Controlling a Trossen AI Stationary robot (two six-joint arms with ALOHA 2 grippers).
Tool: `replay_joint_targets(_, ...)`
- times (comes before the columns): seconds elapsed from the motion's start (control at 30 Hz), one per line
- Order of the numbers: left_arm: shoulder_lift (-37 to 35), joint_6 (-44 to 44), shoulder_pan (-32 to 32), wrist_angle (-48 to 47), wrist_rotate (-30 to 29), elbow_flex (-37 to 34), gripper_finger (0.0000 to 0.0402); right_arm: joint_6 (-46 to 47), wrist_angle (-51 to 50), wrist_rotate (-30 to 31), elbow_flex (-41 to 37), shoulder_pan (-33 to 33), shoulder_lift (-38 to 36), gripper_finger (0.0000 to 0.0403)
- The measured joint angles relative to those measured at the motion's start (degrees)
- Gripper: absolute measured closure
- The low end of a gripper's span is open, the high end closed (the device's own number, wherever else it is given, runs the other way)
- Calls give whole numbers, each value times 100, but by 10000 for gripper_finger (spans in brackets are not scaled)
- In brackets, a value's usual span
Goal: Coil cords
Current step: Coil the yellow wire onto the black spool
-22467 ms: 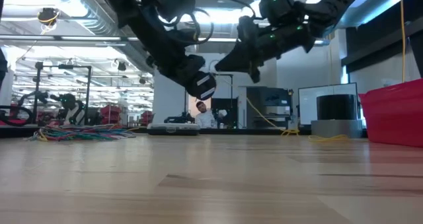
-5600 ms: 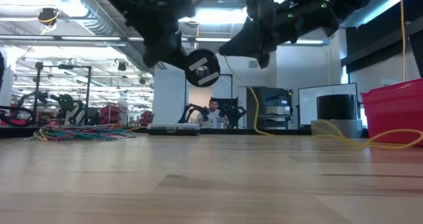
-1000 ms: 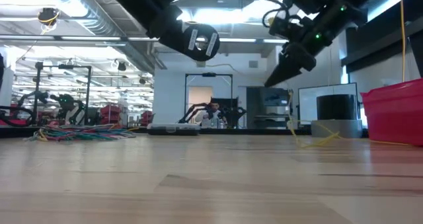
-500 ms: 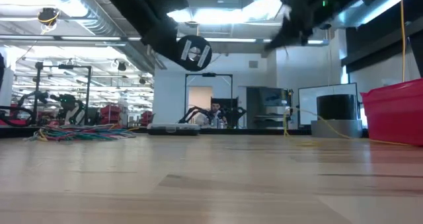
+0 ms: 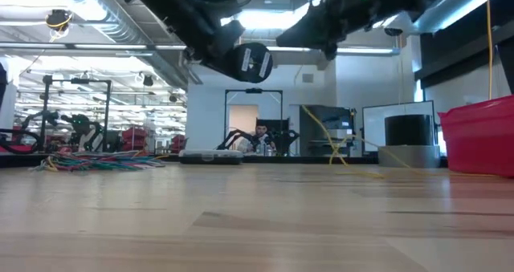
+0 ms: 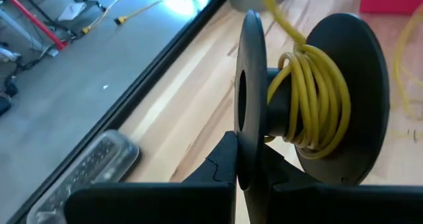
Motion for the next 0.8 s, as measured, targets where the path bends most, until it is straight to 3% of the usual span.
replay_joint_targets(0.37, 40, -409, 87, 532, -1, -1, 402, -60, 596, -488, 670, 92, 1391, 400)
replay_joint_targets(0.57, 37, -250, 42, 712, 1, 2, 402, -59, 792, -465, 736, 117, 1790, 400)
replay_joint_targets(0.8, -207, 147, -238, 911, 21, 2, 402, -366, -454, 185, 738, 152, 1726, 400)
